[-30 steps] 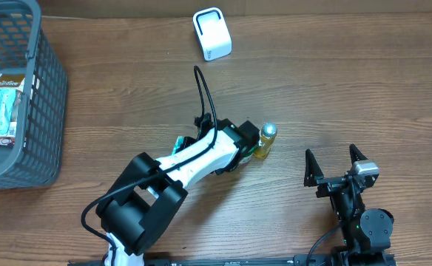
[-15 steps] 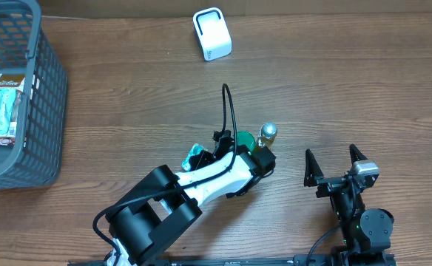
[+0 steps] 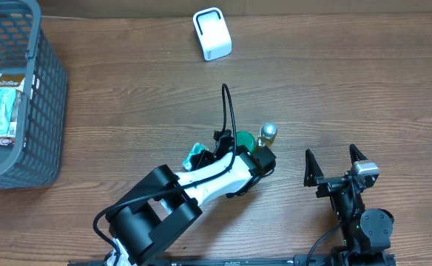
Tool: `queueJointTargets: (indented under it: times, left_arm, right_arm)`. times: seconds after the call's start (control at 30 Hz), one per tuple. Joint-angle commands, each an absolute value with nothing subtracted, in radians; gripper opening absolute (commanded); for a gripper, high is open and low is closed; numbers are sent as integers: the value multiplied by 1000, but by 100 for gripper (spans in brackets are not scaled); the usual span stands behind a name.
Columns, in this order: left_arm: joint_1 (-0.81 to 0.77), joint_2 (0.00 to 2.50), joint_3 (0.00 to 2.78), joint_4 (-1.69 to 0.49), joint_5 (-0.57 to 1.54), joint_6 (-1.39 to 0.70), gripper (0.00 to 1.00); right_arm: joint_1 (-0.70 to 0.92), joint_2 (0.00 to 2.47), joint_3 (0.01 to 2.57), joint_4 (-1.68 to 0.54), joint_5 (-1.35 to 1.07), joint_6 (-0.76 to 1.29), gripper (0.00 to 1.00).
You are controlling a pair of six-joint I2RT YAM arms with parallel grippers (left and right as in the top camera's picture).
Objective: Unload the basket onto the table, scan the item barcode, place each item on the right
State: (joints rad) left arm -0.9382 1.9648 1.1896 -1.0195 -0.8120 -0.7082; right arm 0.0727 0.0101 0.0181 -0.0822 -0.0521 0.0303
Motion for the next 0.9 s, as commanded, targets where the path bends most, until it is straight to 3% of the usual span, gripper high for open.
queueJointTargets:
  times: [0.0, 0.6, 0.87]
  left_arm:
    - [-937, 1953, 1185, -1015, -805, -729, 7]
    - [-937, 1953, 1187, -1011, -785, -730, 20]
    - [-937, 1953, 1194, -1008, -785, -729, 20]
  right_arm:
    - [76, 3, 8, -78, -50, 38, 100]
    - [76, 3, 8, -78, -50, 38, 100]
    - [76, 3, 8, -78, -50, 38, 100]
